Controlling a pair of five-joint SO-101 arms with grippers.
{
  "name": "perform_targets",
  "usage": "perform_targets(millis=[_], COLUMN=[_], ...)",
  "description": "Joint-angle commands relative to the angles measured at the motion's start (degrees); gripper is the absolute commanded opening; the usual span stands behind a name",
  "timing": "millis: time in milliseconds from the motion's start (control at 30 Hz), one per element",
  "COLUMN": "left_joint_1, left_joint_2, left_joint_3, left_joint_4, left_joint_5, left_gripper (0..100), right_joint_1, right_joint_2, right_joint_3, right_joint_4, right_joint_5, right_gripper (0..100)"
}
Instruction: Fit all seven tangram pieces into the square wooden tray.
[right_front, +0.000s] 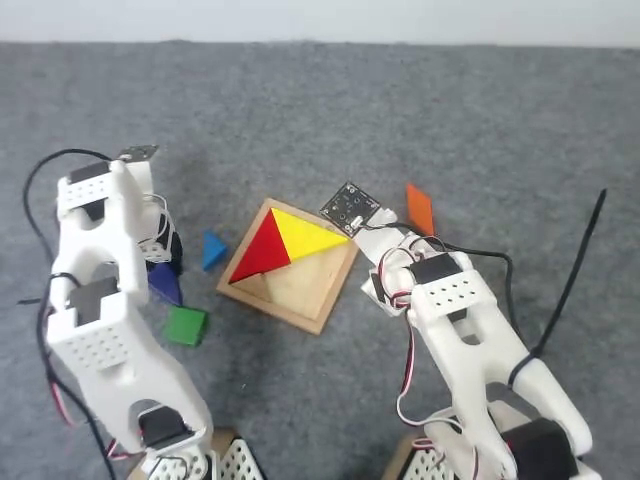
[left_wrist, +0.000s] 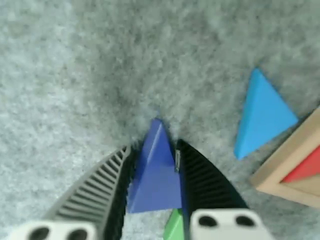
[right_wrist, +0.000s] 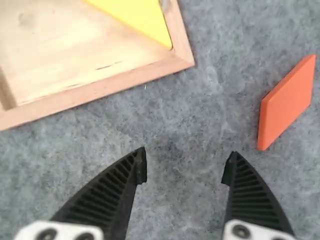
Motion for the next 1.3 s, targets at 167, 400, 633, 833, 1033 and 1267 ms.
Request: perform_targets(millis=[167, 400, 633, 833, 1033, 1267], left_joint_1=[-0.35, -0.62, -5.1, -7.74, -7.56, -7.12], left_joint_2=[0.62, 0.09, 0.09, 0.53, 0.09, 0.62], left_joint_3=[1.27, 0.92, 0.48, 0.66, 0.75, 1.71], left_joint_4=[0.09, 3.6, 4.75, 4.92, 6.42, 2.02], left_joint_5=[0.35, 0.44, 6.42, 6.86, 12.31, 16.7], left_gripper=[11, 30, 31, 31, 31, 28], right_joint_1=[-0.04, -0.04, -0.04, -0.04, -0.04, -0.04], right_joint_2=[-0.31, -0.22, -0.31, -0.31, -0.31, -0.31], right_joint_3=[-0.26, -0.26, -0.26, -0.26, -0.26, -0.26], right_joint_4=[-0.84, -0.84, -0.75, -0.75, -0.75, -0.84], right_joint_5=[0.62, 0.62, 0.62, 0.62, 0.62, 0.62], right_gripper=[25.2, 25.2, 25.2, 25.2, 25.2, 25.2])
